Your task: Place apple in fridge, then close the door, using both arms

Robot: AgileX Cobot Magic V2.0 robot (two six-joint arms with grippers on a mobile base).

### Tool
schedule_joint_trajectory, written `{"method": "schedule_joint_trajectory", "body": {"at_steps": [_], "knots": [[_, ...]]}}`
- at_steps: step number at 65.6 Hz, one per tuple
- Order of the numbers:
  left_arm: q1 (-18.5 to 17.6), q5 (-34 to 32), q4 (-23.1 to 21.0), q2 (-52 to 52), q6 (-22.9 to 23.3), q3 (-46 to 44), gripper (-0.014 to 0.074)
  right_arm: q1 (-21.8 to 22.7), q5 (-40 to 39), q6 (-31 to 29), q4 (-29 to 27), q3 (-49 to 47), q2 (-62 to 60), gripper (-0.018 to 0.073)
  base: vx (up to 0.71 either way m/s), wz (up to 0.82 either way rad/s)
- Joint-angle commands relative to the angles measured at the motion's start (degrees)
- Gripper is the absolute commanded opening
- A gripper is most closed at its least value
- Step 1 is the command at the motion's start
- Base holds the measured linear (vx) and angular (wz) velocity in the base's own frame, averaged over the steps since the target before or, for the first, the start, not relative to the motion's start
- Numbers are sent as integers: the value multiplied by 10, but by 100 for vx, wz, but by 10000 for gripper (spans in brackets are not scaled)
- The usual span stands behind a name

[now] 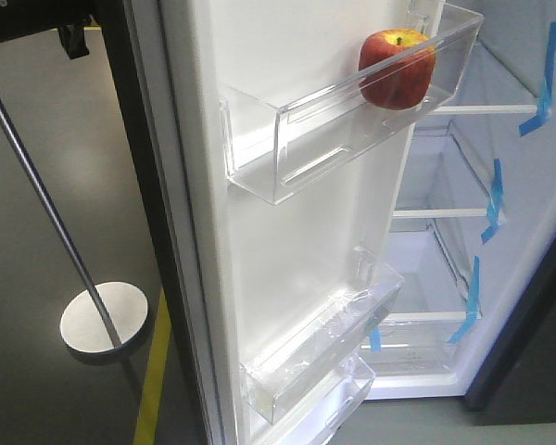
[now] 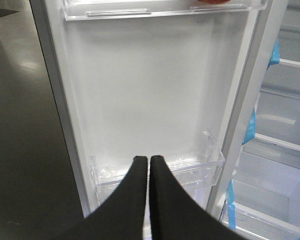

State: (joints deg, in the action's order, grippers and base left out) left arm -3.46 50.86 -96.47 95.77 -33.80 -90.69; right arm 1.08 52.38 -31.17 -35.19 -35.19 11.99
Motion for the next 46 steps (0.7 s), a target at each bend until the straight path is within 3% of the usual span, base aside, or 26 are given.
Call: {"method": "schedule_joint_trajectory", "body": {"at_steps": [1, 25, 40, 46], "knots": [[-19, 19, -55, -25, 0, -21, -6, 1, -32, -2, -13, -12, 8, -3, 0, 0], [-102, 108, -55, -25, -1, -21, -6, 1, -31, -2, -27, -12, 8, -3, 0, 0], [-195, 148, -52, -25, -36, -21, -6, 1, -31, -2, -43, -12, 8, -3, 0, 0], [-211, 153, -51, -25, -68, -21, -6, 1, -33, -2, -43, -12, 8, -3, 0, 0]]}}
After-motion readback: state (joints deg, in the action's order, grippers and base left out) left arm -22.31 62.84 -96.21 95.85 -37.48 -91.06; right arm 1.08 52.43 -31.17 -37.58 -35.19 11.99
